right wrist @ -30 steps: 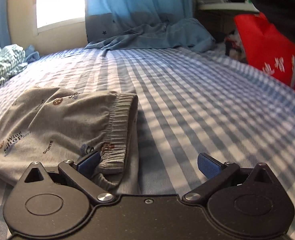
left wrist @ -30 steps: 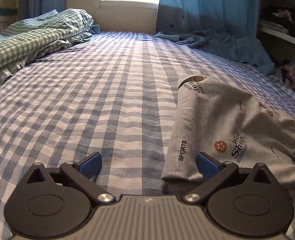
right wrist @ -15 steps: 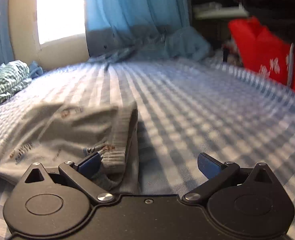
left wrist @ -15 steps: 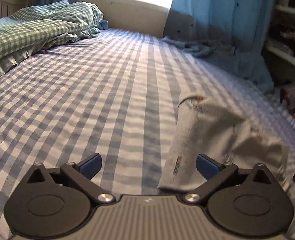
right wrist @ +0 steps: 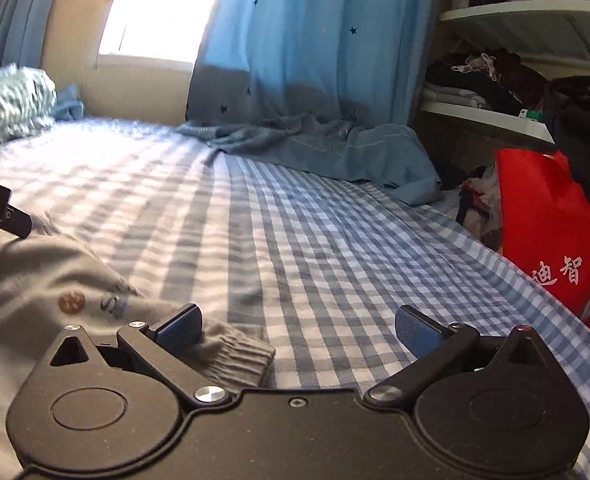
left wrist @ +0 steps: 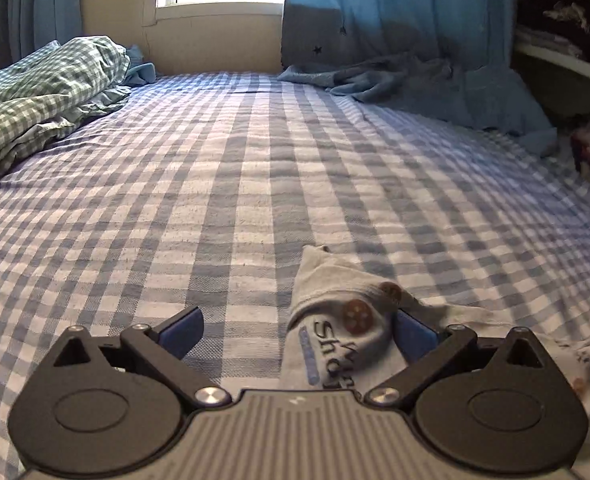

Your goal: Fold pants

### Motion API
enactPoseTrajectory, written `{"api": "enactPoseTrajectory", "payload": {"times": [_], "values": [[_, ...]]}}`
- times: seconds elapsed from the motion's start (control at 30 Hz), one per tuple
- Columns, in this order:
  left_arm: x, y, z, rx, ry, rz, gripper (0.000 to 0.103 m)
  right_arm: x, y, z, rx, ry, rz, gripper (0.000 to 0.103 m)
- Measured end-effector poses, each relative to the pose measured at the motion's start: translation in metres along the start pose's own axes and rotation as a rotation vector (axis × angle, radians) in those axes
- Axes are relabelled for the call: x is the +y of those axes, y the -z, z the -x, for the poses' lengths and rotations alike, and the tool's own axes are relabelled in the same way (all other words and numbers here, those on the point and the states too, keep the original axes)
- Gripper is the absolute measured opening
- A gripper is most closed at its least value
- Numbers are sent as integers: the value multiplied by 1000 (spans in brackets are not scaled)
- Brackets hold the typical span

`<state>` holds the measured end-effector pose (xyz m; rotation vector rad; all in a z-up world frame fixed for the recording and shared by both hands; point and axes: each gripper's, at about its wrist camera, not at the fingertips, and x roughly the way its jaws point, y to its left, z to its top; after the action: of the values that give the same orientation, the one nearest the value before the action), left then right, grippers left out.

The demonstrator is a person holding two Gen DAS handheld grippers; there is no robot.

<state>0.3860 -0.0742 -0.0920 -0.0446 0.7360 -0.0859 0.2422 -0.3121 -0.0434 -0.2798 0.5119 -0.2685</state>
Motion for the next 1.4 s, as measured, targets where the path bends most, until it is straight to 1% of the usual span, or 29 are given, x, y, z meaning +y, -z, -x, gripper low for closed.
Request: {"api": "enactPoseTrajectory", "payload": {"times": [0.07,0.1,0.2,0.27,0.33,0.43,0.5,0.57,0.67,0.77,0.83,0.93,1.0,1.03,1.13,1.23,1.4], "values": [[9,3,-13,12,38,64,103,1,6,-10,22,12,33,102],[11,3,-13,-8,42,80,103,1,8,-14,28,5,43,102],[6,5,-15,-10,16,44,103,4,12,-22,51,0,63,102],[3,4,-14,-7,6,31,103,9,13,-18,34,19,84,102],[4,2,-13,-6,18,42,103,13,14,-17,26,32,104,102],[10,-2,-6,11,37,69,103,9,12,-15,24,17,86,102],[13,-4,9,24,31,100,103,4,8,2,-20,22,66,102],[15,-1,32,-1,54,138,103,0,5,28,-83,11,31,102],[24,13,66,-28,102,150,103,3,3,60,-105,-58,-10,102],[27,38,90,-7,115,133,103,15,9,76,-65,-98,1,102],[28,58,99,12,116,112,103,19,18,83,-34,-102,-15,102],[29,85,103,45,91,82,103,20,32,90,28,-96,-65,102],[25,104,113,-41,81,23,103,19,43,91,78,-88,-103,102],[24,109,114,-48,74,8,103,16,48,91,96,-91,-129,102],[24,107,115,-46,78,13,103,11,52,90,121,-111,-184,102],[26,107,115,-53,89,22,103,9,55,82,167,-141,-206,102],[26,108,116,-54,82,16,103,0,57,79,187,-177,-269,102]]}}
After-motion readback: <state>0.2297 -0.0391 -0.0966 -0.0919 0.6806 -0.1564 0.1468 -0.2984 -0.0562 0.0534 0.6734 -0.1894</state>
